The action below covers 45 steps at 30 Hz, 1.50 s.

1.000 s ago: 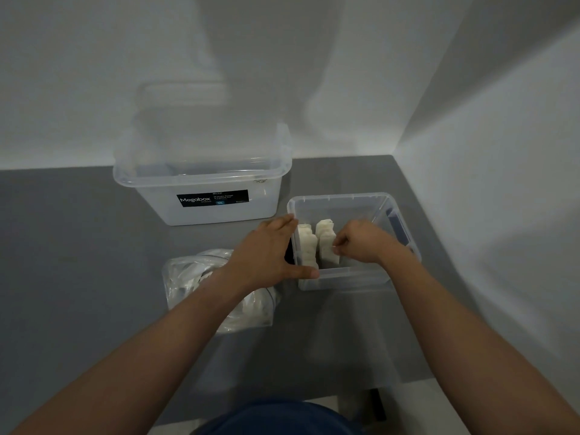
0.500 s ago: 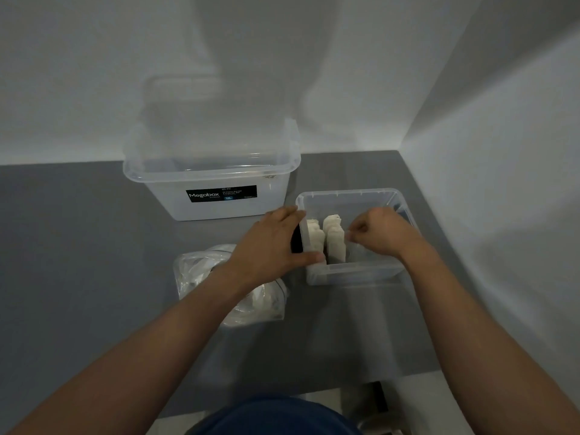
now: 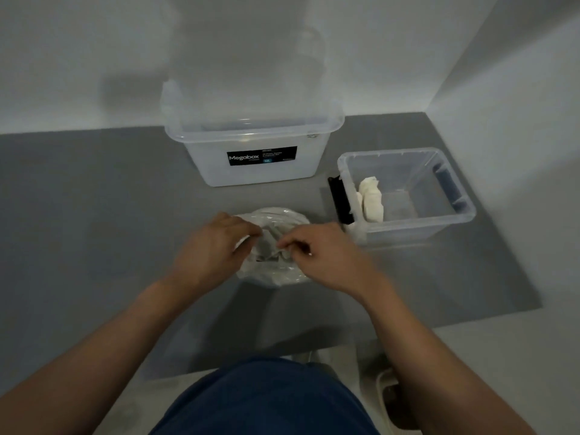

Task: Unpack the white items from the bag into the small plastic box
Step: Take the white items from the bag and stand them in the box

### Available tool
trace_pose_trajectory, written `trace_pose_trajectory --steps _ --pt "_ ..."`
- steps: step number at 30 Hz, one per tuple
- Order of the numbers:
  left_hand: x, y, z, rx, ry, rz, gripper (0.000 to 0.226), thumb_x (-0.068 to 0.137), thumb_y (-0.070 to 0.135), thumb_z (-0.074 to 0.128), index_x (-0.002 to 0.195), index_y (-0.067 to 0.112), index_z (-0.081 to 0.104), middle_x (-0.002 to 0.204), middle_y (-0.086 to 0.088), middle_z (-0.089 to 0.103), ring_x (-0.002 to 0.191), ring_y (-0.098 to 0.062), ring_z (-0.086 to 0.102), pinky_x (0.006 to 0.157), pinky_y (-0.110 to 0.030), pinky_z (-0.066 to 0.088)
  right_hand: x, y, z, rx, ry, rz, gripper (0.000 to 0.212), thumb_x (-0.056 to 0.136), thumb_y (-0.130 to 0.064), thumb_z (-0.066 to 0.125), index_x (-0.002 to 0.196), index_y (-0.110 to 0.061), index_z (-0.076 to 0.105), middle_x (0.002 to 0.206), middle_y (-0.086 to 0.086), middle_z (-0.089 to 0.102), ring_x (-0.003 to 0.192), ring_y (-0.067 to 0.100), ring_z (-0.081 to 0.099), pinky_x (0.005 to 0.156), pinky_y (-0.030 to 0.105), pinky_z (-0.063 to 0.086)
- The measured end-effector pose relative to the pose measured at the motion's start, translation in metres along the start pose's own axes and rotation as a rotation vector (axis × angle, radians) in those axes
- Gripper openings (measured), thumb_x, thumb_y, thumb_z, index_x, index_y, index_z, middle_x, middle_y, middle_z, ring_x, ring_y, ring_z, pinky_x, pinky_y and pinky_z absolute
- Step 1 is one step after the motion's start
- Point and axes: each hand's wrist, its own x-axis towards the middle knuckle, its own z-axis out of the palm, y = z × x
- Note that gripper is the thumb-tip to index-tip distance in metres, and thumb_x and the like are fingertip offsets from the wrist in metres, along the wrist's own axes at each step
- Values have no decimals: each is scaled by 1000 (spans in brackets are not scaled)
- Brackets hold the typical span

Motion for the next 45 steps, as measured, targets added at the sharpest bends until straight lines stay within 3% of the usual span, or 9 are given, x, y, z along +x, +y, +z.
trace_pose_trajectory --steps 5,8,12,18,25,30,35,41,45 --pt "-11 -18 19 251 -277 95 25 95 30 50 112 28 68 97 5 70 92 -25 59 68 -40 56 22 10 53 -312 -114 127 35 89 -13 49 105 -26 77 101 0 75 94 24 67 78 40 55" --pt "-8 -28 22 366 -269 22 21 93 32 53 103 24 70 94 2 71 97 -25 60 74 -36 51 28 20 62 -428 -37 256 28 90 -26 55 108 -27 76 105 5 75 100 29 68 81 35 54" --pt "1 -43 18 288 -241 -120 25 86 42 58 103 24 66 91 -2 70 100 -26 54 72 -33 42 31 28 68 -401 17 377 8 83 -25 63 81 -21 70 88 7 73 89 32 67 69 31 47" --pt "4 -53 24 257 -291 -64 62 74 48 70 129 29 50 99 0 68 100 -24 52 77 -34 43 42 9 83 -363 115 309 18 91 -26 57 97 -19 72 99 4 70 94 27 65 77 37 53" --pt "-1 -65 36 82 -260 -198 41 77 62 62 110 38 56 86 2 59 88 -22 58 65 -32 49 64 -10 90 -344 10 324 38 98 -29 53 136 -25 58 132 5 64 121 27 59 92 43 54" --pt "-3 -58 44 134 -152 -184 33 92 47 51 84 21 71 80 -4 67 85 -21 50 64 -32 47 63 -18 84 -437 -57 294 29 94 -23 56 121 -26 68 120 4 64 109 28 63 82 40 56" --pt "-3 -46 51 117 -125 -289 40 90 54 52 93 22 76 99 -4 66 97 -24 51 82 -37 48 53 -27 79 -521 -9 251 25 96 -17 56 119 -15 66 113 10 66 102 32 65 80 39 50" --pt "7 -41 53 216 -120 -330 32 83 52 59 99 27 70 107 0 65 103 -26 53 85 -39 40 38 -33 67 -418 137 241 13 92 -19 60 101 -18 70 103 3 70 96 29 65 76 36 47" --pt "19 -38 53 173 -120 -393 31 82 52 58 97 28 71 106 2 63 104 -25 52 86 -39 37 30 -22 56 -353 226 252 28 90 -11 58 115 -15 69 112 7 70 98 35 67 78 46 56"
